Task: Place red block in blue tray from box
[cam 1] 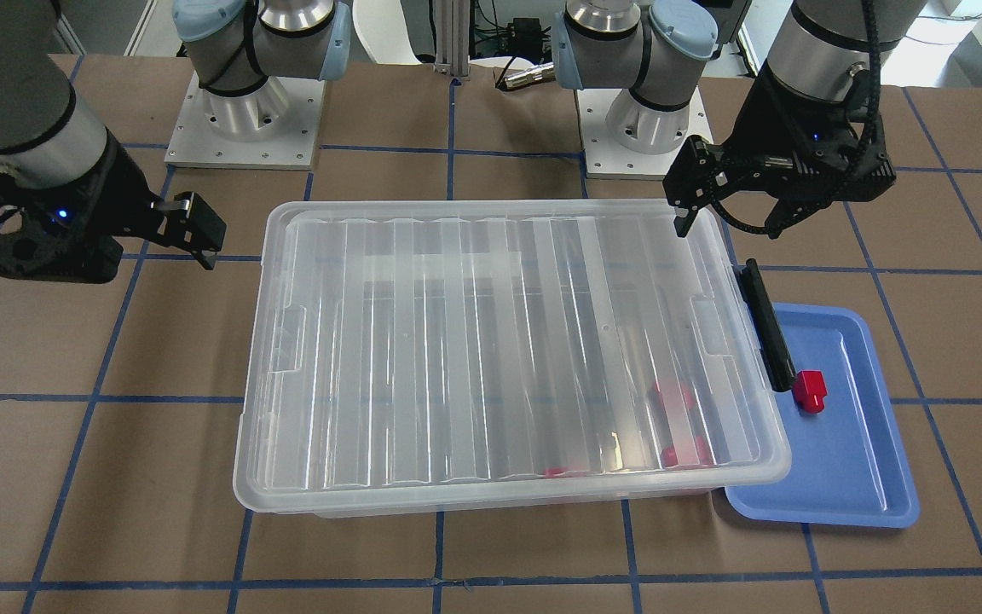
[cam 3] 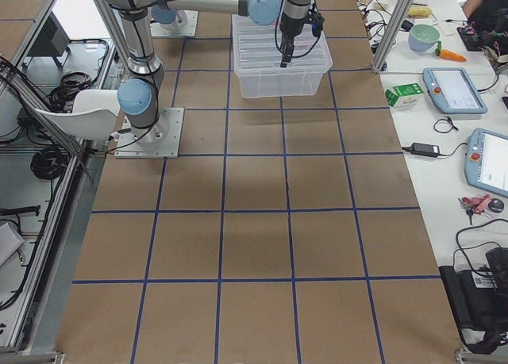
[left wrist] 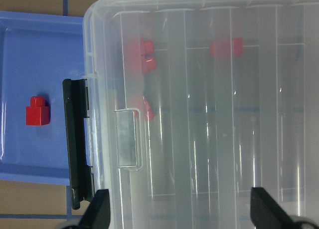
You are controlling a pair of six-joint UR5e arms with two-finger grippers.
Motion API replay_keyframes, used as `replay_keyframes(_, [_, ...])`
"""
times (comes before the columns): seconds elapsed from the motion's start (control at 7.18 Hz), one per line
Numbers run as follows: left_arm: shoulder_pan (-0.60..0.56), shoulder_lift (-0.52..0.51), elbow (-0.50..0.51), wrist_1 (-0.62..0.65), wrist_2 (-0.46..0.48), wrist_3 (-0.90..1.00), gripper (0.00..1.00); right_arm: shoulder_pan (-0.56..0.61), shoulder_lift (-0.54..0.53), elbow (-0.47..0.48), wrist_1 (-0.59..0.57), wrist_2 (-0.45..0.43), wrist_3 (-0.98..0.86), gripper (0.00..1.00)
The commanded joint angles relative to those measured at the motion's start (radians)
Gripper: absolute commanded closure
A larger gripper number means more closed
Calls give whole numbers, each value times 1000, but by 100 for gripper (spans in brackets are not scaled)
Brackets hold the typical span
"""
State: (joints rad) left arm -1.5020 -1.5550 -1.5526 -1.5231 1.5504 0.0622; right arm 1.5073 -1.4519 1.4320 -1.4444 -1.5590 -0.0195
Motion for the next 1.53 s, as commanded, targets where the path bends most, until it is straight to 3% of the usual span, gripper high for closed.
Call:
replay_keyframes(0.0, [-4,4,-15,-6,-6,69,0,51,-57,-21,55,1,77,0])
replay_keyframes(0.28, [-6,13,-17,-11,5,53,0,100,-50,19,45,-4,90,0])
replay_keyframes(1.39, [3,20,-9,-54,27,-42,0,80,-61,30,50,-7,84,0])
